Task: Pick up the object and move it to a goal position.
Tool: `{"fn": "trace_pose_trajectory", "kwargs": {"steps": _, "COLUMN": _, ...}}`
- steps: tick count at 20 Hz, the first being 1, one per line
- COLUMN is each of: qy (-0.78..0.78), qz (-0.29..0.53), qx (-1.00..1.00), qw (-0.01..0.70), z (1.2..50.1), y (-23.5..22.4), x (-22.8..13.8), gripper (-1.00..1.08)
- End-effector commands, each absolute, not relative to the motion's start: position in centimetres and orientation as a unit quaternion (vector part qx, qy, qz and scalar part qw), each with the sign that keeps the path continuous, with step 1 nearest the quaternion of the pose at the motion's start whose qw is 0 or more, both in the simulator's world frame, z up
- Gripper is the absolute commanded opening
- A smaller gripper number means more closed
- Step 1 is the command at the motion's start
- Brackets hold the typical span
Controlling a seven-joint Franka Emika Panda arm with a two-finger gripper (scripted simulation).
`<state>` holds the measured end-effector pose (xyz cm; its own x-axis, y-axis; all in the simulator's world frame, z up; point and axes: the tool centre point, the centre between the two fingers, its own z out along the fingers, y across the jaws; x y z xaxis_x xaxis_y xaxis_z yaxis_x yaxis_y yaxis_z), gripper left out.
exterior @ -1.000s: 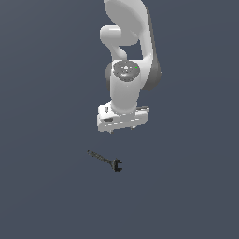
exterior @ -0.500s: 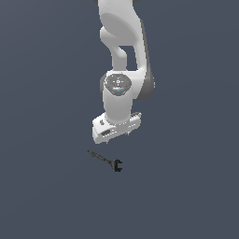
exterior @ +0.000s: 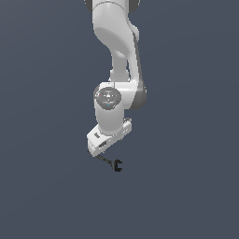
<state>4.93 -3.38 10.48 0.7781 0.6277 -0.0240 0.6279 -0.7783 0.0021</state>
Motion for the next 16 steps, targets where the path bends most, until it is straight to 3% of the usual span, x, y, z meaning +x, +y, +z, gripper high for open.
{"fn": "trace_pose_trajectory", "kwargs": {"steps": 1, "qy": 0.361, "qz": -0.009, "qx": 0.932, "qw": 0.004, "z": 9.7, "y": -4.0, "x": 5.4, "gripper": 1.0}}
{"fn": "trace_pose_trajectory", "kwargs": {"steps": 16, "qy": 0.476, "qz": -0.001, "qx": 0.879, "qw": 0.0, "z": 6.2, "y": -6.9, "x": 7.3, "gripper": 1.0}}
